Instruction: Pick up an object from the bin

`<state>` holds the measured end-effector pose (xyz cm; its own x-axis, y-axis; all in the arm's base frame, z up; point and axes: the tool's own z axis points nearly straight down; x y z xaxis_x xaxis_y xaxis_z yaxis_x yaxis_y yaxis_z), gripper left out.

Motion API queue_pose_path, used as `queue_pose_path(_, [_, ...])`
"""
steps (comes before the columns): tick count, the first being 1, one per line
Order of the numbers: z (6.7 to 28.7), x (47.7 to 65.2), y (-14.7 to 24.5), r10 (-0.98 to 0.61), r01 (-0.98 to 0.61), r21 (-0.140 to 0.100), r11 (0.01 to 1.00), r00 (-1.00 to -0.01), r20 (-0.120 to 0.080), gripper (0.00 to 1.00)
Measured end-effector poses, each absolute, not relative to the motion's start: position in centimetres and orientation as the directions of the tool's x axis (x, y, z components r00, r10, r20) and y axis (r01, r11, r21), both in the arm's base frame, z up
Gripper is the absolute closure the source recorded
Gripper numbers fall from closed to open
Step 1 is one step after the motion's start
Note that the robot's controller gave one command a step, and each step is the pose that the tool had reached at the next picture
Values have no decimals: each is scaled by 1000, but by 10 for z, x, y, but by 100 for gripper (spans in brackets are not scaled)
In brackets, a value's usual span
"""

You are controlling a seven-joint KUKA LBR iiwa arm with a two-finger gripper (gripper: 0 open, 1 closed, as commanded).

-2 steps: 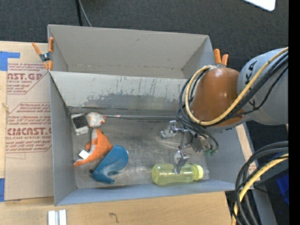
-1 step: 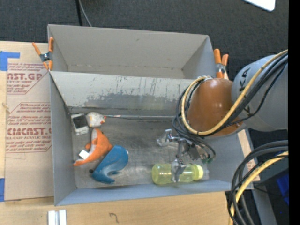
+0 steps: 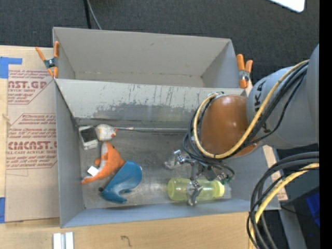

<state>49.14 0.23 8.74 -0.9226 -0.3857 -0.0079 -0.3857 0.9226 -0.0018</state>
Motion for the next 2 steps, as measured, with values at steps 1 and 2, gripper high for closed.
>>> queue_pose_path(1, [76,490,24,-662,-662,-12,749,-749,-12,100])
queue_pose_path(2, [76,490,24,-662,-662,-12,749,-749,-12,100])
